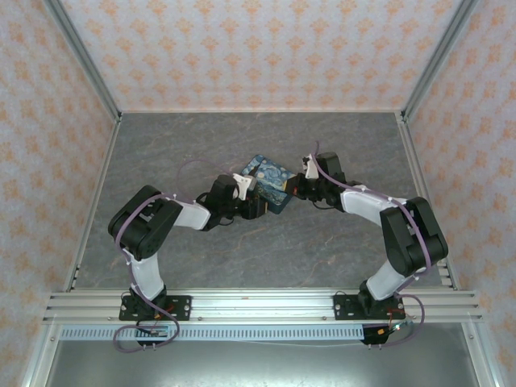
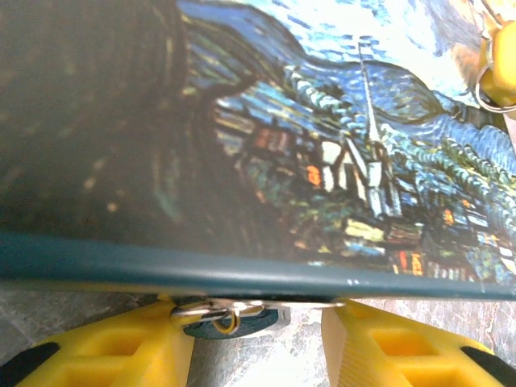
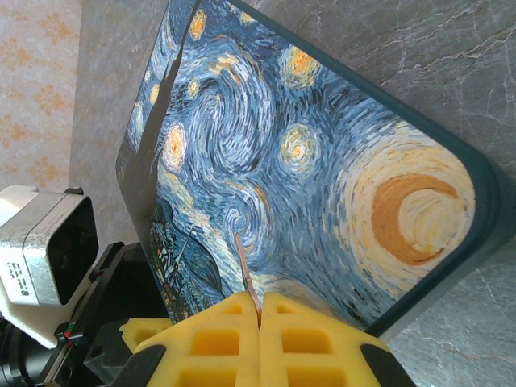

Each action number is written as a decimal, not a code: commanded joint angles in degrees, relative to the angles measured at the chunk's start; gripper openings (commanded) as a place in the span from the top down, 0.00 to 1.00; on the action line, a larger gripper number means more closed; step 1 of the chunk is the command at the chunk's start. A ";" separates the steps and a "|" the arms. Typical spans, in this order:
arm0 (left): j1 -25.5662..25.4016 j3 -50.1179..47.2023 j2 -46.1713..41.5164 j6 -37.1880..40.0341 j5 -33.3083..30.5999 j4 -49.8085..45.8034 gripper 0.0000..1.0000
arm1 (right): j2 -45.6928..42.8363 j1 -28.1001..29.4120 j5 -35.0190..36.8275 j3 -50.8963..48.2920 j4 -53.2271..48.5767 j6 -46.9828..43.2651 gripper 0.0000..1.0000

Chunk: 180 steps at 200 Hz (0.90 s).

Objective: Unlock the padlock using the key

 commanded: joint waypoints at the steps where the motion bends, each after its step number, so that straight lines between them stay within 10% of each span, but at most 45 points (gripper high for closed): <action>1: -0.34 0.60 0.57 -2.41 -2.71 0.88 0.55 | 0.79 -0.31 -0.16 -0.81 1.76 0.48 1.00; 180: -0.34 0.67 2.65 -13.31 -5.42 6.84 0.74 | -5.22 -0.34 -0.52 -1.71 2.80 0.53 1.00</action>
